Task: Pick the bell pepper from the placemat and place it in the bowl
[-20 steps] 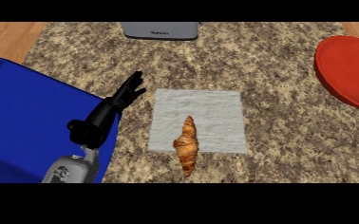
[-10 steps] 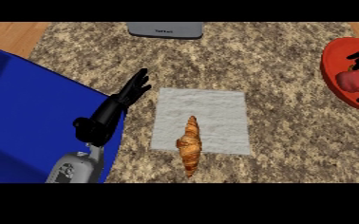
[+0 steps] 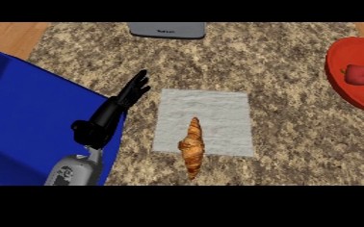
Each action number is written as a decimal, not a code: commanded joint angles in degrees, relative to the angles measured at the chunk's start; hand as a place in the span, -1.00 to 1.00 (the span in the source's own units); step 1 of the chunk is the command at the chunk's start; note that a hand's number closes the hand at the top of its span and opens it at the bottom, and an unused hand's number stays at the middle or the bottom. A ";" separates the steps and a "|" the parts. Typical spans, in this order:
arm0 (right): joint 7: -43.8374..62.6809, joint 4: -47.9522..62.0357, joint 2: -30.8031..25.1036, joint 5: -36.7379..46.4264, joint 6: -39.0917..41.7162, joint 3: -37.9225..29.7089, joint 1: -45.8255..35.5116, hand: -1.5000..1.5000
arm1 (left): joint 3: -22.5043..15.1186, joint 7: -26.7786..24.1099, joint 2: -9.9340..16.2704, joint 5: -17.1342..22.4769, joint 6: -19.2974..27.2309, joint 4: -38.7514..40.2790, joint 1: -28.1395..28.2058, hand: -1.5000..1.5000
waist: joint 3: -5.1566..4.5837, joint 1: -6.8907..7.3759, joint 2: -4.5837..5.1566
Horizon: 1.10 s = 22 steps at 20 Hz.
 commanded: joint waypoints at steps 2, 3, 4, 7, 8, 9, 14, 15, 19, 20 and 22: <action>2.72 5.19 -3.15 -5.24 5.47 -5.74 -1.35 -1.00 | -0.25 0.34 -0.06 0.07 -0.24 -0.79 0.59 0.00 | 0.05 -0.23 0.02; 2.59 5.80 -3.32 -6.31 4.77 -6.90 -0.79 -1.00 | 1.10 0.00 0.18 0.63 -0.29 0.08 -1.26 0.00 | 0.15 -0.10 0.52; 4.81 6.43 -4.77 -6.52 7.18 -7.11 -1.98 -1.00 | -0.25 2.79 0.31 0.56 -0.77 -2.21 -1.06 0.00 | 0.20 0.59 0.35; 4.86 7.37 -7.71 -8.16 9.00 -8.81 -0.72 -1.00 | -0.75 0.61 -0.88 -1.12 0.99 -1.30 -0.67 0.00 | 0.33 0.32 0.80; 6.18 7.76 -8.64 -8.50 9.88 -9.15 -0.92 -1.00 | -0.94 -0.09 -1.25 -0.73 0.53 0.10 -0.15 0.00 | 0.26 0.08 0.89; 6.09 8.48 -9.16 -9.70 10.47 -10.33 -0.08 -1.00 | -0.02 1.44 0.13 0.19 -0.45 -1.43 -0.53 0.00 | 0.36 0.17 0.71; 4.31 8.75 -12.25 -12.08 13.02 -12.66 2.84 -1.00 | -1.19 -0.04 -1.13 -1.06 0.74 -0.71 1.00 0.00 | 0.67 -0.62 1.04; 4.58 8.68 -11.75 -12.23 12.00 -12.81 3.14 -1.00 | -0.10 0.63 -1.07 -0.52 1.06 -1.26 -0.66 0.00 | 0.79 -0.23 1.33; 5.30 8.61 -13.33 -13.02 13.90 -13.57 4.52 -1.00 | -0.04 0.14 -0.30 0.16 -0.18 -1.70 0.14 0.00 | 0.94 -0.01 1.49; 4.63 8.08 -14.09 -12.48 15.60 -13.01 5.29 -1.00 | 0.18 0.22 -0.76 -0.16 0.66 -1.14 -0.09 0.00 | 0.94 -0.71 1.45; 4.20 8.00 -13.41 -12.90 16.82 -13.40 6.23 -1.00 | 0.15 0.34 -0.47 -0.12 0.38 -1.88 -0.26 0.00 | 1.06 -0.58 1.27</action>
